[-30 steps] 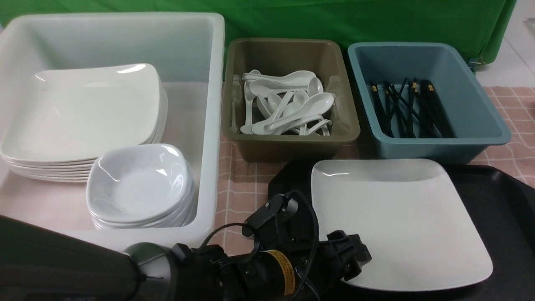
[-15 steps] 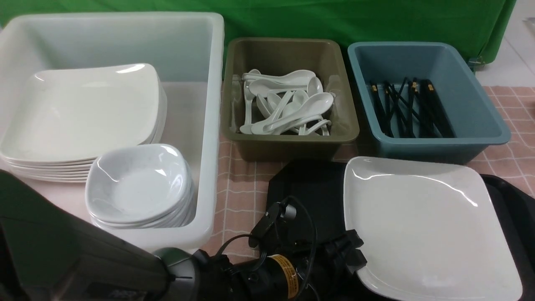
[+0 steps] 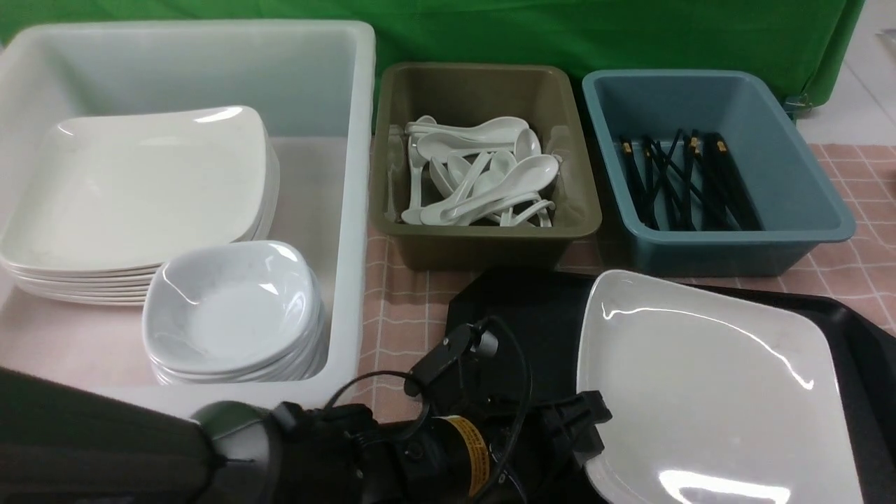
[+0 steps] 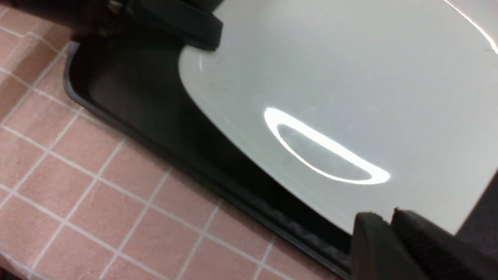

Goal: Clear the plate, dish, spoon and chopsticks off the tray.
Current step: Use the left arm to grab a plate from the dinner plate, then use the left arm to put the plate into the large storage box on the left

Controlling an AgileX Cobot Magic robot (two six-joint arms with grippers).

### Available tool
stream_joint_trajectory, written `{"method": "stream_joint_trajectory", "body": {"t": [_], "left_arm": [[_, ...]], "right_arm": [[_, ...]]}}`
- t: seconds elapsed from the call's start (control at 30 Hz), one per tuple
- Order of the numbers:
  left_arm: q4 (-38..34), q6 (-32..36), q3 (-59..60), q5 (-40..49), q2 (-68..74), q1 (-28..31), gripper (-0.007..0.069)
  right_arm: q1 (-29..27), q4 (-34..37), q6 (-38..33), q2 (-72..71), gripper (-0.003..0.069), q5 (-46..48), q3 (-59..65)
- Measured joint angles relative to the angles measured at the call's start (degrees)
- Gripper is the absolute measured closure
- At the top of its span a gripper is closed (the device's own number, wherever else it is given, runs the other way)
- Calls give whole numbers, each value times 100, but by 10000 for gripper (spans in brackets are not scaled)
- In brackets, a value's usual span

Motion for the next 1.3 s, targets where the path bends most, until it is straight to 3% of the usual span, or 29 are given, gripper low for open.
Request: {"method": "stream_joint_trajectory", "body": {"t": [0.43, 0.6, 0.87, 1.03, 1.17, 1.23, 1.27, 1.3], "left_arm": [[254, 278, 5, 773, -1436, 5, 606], [544, 343, -290, 1592, -2126, 28, 606], [687, 744, -876, 2484, -3387, 928, 606], [140, 1874, -1238, 3921, -4073, 1817, 607], [-1125, 3841, -1749, 5680, -4434, 3143, 605], [-1719, 4685, -1961, 6141, -4448, 3884, 603], [-1862, 4768, -1978, 6201, -4448, 4040, 602], [-2339, 5396, -2096, 6318, -4418, 4605, 601]], "right_arm": [[0, 0, 6, 0, 524, -5, 0], [0, 0, 6, 0, 517, -5, 0], [0, 0, 6, 0, 514, -11, 0], [0, 0, 6, 0, 509, -19, 0], [0, 0, 6, 0, 505, -19, 0], [0, 0, 6, 0, 505, -19, 0], [0, 0, 6, 0, 505, -19, 0], [0, 0, 6, 0, 505, -19, 0]]}}
